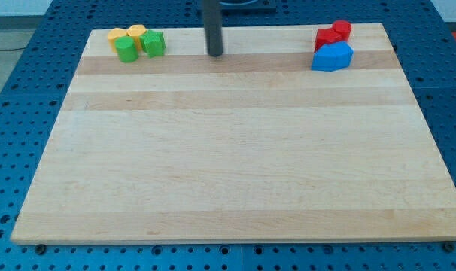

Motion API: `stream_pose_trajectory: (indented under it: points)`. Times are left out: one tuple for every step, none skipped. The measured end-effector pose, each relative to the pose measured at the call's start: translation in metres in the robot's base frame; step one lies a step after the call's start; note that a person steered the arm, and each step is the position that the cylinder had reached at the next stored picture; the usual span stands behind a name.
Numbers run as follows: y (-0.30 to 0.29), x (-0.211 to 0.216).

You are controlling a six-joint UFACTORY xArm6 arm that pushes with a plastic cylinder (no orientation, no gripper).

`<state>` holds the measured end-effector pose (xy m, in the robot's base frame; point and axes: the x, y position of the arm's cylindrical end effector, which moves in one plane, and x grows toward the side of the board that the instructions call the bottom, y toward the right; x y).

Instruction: Separate the red star from the red circle

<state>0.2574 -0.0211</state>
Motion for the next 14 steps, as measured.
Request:
stream_pose_trajectory:
  points:
    - [0.05,-0.023]
    - [0.099,-0.046]
    - [0.153,-0.065]
    - [0.179,-0.066]
    - [0.218,-0.066]
    - [0.26,-0.066]
    - [0.296,-0.066]
    - [0.296,-0.063]
    - [0.277,-0.044]
    - [0.263,-0.028]
    - [0.237,-0.021]
    - [0.21,-0.021]
    - [0.189,-0.02]
    - [0.188,0.001]
